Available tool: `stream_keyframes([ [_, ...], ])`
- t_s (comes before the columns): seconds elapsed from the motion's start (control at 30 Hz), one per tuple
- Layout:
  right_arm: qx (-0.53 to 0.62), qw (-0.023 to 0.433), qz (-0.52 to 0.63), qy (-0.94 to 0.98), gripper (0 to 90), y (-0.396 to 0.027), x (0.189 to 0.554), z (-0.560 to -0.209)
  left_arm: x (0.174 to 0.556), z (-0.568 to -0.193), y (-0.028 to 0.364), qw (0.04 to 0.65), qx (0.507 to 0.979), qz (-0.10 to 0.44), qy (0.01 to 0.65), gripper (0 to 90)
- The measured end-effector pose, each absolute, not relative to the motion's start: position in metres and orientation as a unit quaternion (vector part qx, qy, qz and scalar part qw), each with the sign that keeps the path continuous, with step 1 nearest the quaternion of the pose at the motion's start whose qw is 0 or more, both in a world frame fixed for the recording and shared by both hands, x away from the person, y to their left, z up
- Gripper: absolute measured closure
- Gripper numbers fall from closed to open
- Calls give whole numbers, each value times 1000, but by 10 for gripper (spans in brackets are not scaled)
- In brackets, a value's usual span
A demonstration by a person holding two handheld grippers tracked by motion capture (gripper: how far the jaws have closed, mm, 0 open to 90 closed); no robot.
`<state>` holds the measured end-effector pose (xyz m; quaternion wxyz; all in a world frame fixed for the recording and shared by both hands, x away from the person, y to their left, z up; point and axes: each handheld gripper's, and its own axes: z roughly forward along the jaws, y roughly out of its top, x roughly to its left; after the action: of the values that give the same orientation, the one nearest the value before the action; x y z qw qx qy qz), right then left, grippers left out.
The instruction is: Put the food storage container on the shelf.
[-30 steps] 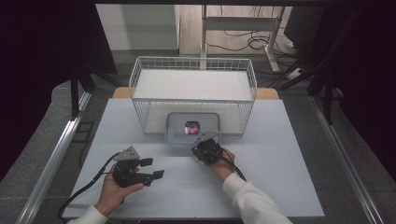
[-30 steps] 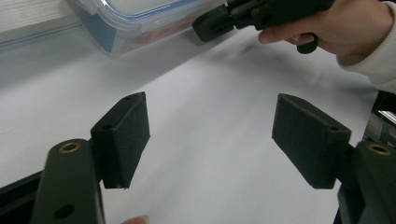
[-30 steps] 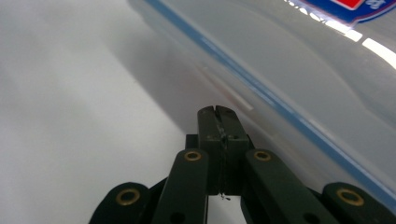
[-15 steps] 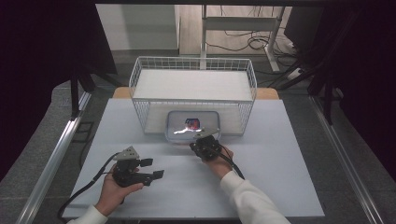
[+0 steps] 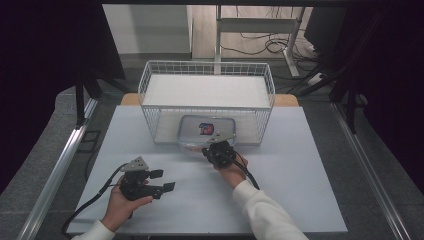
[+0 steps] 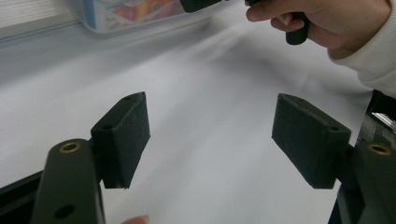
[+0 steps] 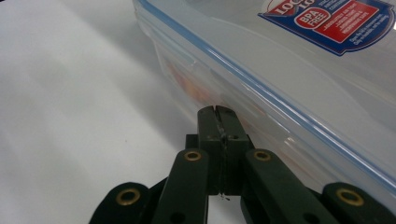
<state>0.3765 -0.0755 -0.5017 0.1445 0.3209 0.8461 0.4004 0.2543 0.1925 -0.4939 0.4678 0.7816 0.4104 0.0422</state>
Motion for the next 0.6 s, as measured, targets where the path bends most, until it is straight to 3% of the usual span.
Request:
stream_keyframes([
  [0.6,376,148,402,822,887,-77,405,-501,255,-494,193,464,786,42,407,268],
])
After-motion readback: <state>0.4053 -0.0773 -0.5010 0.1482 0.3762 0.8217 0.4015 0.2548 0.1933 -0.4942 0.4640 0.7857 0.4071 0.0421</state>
